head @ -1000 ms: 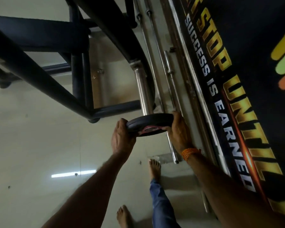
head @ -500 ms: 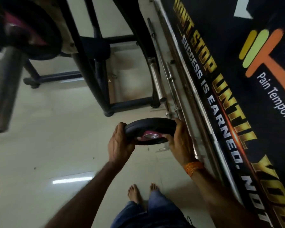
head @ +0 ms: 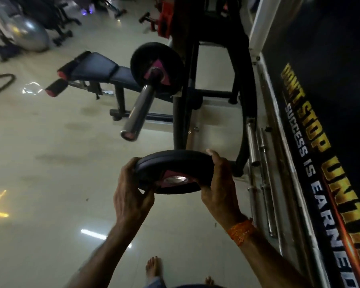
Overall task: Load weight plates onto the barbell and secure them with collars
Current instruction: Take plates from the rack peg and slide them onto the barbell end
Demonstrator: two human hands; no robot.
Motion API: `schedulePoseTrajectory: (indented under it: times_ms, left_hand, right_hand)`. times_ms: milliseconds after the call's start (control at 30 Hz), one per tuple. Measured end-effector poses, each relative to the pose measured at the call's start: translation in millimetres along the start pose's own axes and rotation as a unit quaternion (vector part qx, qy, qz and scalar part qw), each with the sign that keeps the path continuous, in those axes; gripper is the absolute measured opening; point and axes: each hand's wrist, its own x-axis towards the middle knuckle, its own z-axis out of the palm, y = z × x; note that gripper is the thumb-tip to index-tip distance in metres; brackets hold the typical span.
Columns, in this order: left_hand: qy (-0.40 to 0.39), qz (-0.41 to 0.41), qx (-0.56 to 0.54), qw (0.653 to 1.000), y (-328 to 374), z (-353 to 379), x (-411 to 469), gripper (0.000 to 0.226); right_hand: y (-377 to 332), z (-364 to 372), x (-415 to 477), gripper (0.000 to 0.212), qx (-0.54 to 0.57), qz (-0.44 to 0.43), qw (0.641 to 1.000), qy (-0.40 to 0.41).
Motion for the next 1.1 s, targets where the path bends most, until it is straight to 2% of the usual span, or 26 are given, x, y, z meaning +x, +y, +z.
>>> schedulePoseTrajectory:
  times_ms: [100,200,333,433,567,833,967,1100]
  left_hand:
    - [0.040,-0.015,-0.016,0.999,-22,-29,15,0.083]
    - [0.047,0.001,-0.034,0.998,-51,-54,39,0.083]
    - [0.033,0.029,-0.041,0.998,-84,-80,84,0.081]
    - [-0.001,0.045,-0.047,0.998,-96,-88,113,0.079]
    - [-0.050,0.066,-0.075,0.994,-101,-84,142,0.074]
    - [-0.083,0.103,-0.100,0.986,-108,-68,178,0.078]
    - [-0.076,0.106,-0.066,0.989,-107,-53,207,0.082]
    - [-0.073,0.166,-0.005,0.983,-100,-28,243,0.099]
  right_hand:
    - [-27,27,18,0.093,-0.003,-0.037,0.999,0.000]
    - [-53,62,37,0.093,-0.020,-0.058,0.998,0.021]
    - [-82,101,60,0.091,-0.026,-0.053,0.997,0.049]
    - [-94,117,74,0.086,-0.033,-0.016,0.997,0.069]
    - [-98,126,83,0.080,-0.051,0.025,0.993,0.104]
    - [-93,133,104,0.077,-0.072,0.065,0.988,0.121]
    - [-86,141,128,0.080,-0.105,0.081,0.983,0.129]
    - [-77,151,168,0.094,-0.207,0.072,0.966,0.138]
